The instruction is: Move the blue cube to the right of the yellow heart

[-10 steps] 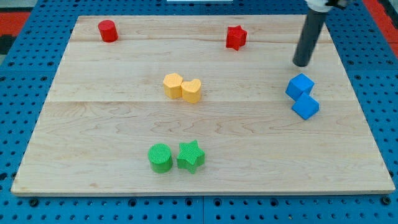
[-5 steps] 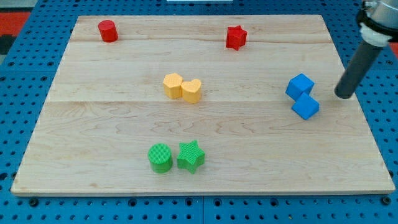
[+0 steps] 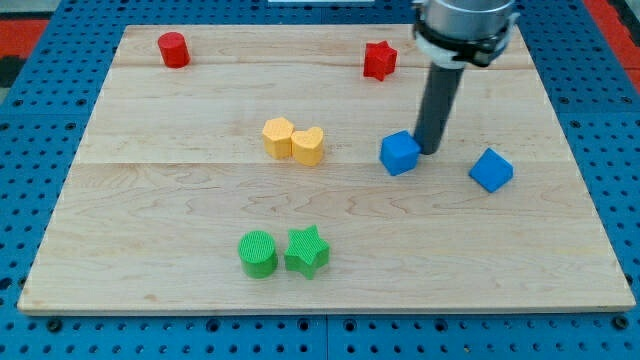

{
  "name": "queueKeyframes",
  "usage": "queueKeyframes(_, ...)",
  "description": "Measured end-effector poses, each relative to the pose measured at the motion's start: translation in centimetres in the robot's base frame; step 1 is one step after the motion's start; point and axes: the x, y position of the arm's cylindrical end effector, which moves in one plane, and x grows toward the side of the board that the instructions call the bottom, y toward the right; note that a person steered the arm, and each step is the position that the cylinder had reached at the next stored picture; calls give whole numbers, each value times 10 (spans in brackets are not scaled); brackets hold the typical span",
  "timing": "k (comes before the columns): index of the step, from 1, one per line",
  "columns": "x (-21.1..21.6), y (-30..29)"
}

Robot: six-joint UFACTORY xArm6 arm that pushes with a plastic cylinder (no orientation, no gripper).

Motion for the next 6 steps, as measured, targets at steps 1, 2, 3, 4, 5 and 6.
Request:
queueKeyframes(1, 0, -9)
queueKeyframes(2, 6, -5)
queueKeyframes(3, 37, -1)
queueKeyframes(4, 64, -29)
queueKeyframes(5, 26, -36)
queueKeyframes(6, 3, -31)
